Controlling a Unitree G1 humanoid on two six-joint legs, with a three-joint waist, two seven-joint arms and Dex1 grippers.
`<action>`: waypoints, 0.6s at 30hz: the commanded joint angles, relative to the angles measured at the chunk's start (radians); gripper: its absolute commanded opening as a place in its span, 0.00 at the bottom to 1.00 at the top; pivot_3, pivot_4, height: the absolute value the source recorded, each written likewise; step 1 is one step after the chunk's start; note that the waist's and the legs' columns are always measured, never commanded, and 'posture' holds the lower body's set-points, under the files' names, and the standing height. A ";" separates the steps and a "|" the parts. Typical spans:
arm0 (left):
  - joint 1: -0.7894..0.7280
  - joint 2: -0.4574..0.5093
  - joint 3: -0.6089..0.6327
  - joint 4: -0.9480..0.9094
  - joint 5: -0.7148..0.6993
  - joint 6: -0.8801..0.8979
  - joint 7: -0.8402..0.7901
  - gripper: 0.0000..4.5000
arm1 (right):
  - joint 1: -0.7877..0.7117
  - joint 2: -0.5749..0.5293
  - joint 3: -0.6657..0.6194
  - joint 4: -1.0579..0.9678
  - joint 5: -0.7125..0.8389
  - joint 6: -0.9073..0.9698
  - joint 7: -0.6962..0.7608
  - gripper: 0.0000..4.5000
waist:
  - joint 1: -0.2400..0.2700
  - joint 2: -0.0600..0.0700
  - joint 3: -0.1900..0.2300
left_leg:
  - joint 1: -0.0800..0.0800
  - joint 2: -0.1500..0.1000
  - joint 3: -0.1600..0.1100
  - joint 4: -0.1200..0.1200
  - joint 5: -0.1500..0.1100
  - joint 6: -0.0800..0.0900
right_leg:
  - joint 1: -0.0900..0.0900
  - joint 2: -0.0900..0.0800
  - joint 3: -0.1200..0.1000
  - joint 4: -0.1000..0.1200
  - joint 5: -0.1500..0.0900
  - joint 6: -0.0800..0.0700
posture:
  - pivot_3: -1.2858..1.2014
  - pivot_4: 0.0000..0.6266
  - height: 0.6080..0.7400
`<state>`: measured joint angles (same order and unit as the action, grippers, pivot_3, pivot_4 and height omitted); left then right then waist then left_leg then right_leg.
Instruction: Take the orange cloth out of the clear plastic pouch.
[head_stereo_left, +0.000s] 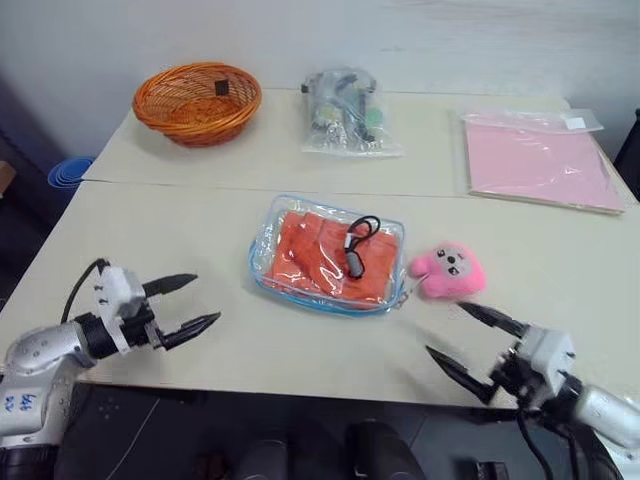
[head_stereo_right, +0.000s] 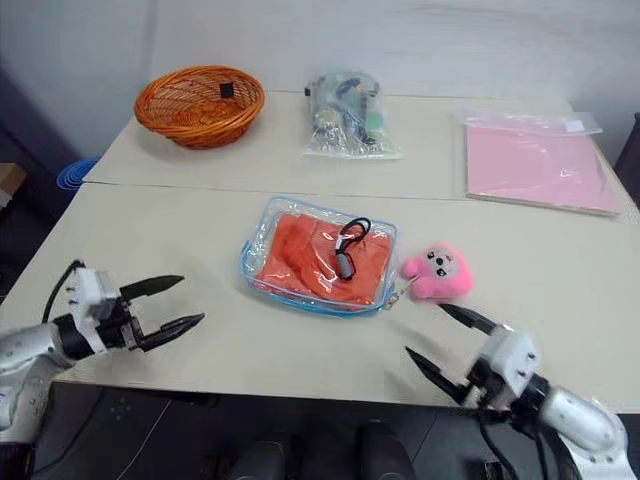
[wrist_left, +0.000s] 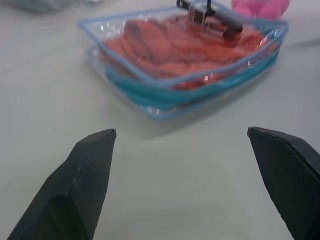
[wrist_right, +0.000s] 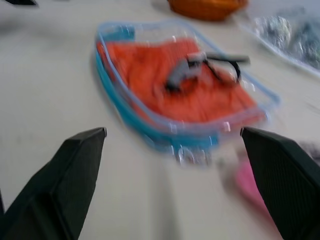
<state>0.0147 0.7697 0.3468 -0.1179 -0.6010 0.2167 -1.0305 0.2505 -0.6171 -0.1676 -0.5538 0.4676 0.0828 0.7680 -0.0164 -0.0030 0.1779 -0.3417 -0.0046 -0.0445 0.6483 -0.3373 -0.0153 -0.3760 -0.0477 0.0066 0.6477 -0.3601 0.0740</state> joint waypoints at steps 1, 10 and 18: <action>-0.007 0.024 -0.003 -0.036 -0.039 0.027 -0.065 0.99 | -0.242 0.038 0.124 -0.053 0.058 0.326 -0.182 1.00 | -0.010 -0.001 0.000 | 0.001 0.000 0.000 0.000 0.000 -0.001 | 0.000 0.000 0.000 0.000 0.000 0.000 | 0.52 0.24 1.00; -0.048 -0.007 -0.053 -0.136 -0.053 0.081 -0.049 0.99 | -0.664 0.267 0.349 0.229 -0.095 0.709 -0.455 1.00 | -0.004 -0.002 0.000 | -0.020 -0.001 -0.003 0.003 0.004 -0.008 | -0.024 0.000 -0.001 0.010 0.000 0.000 | 0.52 0.24 1.00; -0.044 -0.026 -0.057 -0.156 -0.030 0.057 -0.019 1.00 | -0.735 0.345 0.354 0.313 -0.140 0.685 -0.451 0.55 | -0.015 -0.002 0.000 | -0.033 -0.002 -0.001 0.012 0.004 -0.007 | -0.035 0.000 -0.001 0.014 0.001 0.002 | 0.52 0.24 1.00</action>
<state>-0.0313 0.7480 0.2737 -0.2317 -0.6358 0.2958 -1.0565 -0.4703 -0.2860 0.1960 -0.2257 0.3293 0.7997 0.3014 -0.0312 -0.0050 0.1775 -0.3747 -0.0060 -0.0450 0.6600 -0.3330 -0.0228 -0.4108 -0.0474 0.0061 0.6619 -0.3591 0.0759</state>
